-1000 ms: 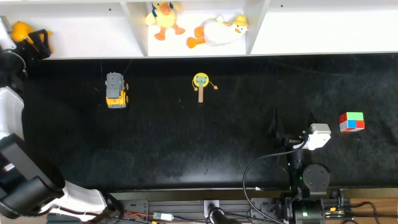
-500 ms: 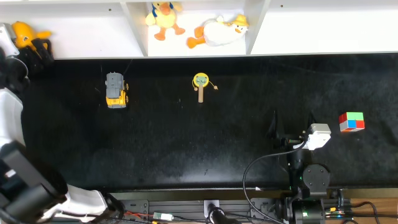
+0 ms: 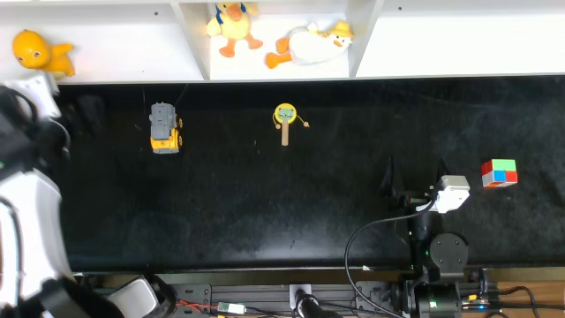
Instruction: Store Toys
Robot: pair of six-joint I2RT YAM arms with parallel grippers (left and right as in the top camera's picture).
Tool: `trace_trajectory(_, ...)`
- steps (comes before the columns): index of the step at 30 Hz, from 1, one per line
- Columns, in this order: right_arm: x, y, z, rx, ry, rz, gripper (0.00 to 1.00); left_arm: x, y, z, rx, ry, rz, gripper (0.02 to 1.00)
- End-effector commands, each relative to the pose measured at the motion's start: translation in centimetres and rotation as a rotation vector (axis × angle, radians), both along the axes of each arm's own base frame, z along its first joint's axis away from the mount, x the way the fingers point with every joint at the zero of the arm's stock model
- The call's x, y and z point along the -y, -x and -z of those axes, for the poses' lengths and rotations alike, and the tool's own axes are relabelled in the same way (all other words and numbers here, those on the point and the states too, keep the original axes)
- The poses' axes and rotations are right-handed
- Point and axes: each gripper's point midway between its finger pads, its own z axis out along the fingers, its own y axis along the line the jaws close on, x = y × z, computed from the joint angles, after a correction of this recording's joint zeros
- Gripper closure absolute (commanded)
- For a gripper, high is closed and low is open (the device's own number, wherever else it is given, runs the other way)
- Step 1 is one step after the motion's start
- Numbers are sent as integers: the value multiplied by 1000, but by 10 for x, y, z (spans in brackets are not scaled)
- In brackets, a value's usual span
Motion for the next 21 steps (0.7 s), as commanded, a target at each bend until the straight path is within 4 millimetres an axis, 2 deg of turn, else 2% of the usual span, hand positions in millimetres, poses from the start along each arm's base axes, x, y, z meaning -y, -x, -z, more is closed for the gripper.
trace_trajectory(1,-1,0,3,2,3,-4,7,61,32,18,-16,4,93,23)
trace_trajectory(5,-1,0,3,2,3,-4,7,96,43,36,-101,-18,167,20)
trace_trajectory(9,-1,0,3,2,3,-5,5,118,52,47,-174,-59,223,20)
trace_trajectory(15,-1,0,3,2,3,-5,5,124,59,54,-211,-81,273,20)
trace_trajectory(21,-1,0,3,2,3,-4,7,127,51,60,-213,-87,291,20)
